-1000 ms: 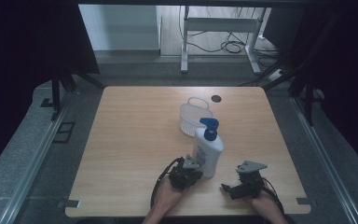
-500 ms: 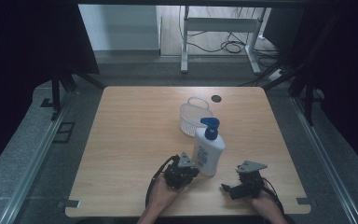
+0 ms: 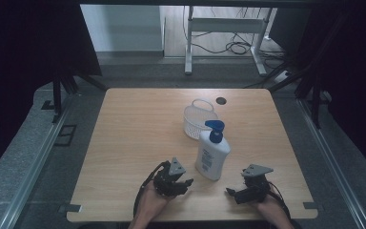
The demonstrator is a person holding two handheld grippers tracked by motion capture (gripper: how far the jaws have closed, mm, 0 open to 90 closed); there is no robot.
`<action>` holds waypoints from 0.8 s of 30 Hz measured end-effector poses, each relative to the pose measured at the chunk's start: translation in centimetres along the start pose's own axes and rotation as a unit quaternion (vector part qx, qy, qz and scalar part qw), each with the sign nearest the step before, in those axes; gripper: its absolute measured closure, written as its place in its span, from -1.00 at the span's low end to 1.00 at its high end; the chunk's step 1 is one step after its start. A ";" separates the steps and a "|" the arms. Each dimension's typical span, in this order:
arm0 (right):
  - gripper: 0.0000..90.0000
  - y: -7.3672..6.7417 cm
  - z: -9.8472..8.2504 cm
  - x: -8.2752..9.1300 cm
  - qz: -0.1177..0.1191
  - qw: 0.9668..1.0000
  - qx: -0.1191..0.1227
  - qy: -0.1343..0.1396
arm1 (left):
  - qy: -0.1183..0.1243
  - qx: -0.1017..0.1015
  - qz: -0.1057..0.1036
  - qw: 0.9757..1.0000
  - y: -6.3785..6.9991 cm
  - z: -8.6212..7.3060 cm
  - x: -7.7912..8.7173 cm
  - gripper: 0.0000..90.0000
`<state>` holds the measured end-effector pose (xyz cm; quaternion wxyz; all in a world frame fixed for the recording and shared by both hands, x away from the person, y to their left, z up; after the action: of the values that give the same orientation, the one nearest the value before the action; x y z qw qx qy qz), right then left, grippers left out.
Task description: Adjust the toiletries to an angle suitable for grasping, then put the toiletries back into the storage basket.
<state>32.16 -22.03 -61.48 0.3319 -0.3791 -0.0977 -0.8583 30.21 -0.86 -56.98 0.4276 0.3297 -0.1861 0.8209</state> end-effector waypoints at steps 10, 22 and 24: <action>-1.00 0.0 0.0 0.0 0.000 1.000 0.000 0.000 | -0.005 0.006 0.017 1.000 -0.7 -2.7 1.6 -0.41; -1.00 0.0 0.0 0.1 0.004 1.000 0.001 0.000 | -0.022 0.024 0.040 0.999 -1.8 -5.3 1.3 -0.73; -1.00 0.0 0.0 0.1 0.006 1.000 0.003 -0.001 | -0.020 0.031 0.041 0.998 -2.1 -5.6 1.3 -0.73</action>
<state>32.15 -22.11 -61.43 0.3383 -0.3793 -0.0982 -0.8556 29.29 4.38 -60.03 0.3796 0.3515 -0.1827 0.8360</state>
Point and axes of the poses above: each handheld gripper's, and its own axes: x roughly backward along the jaws, z roughly out of its top, y roughly to its right, the point moved 10 cm from there along -x, roughly forward along the jaws, and after that the axes turned 7 degrees about -x, right-handed, at the moved point
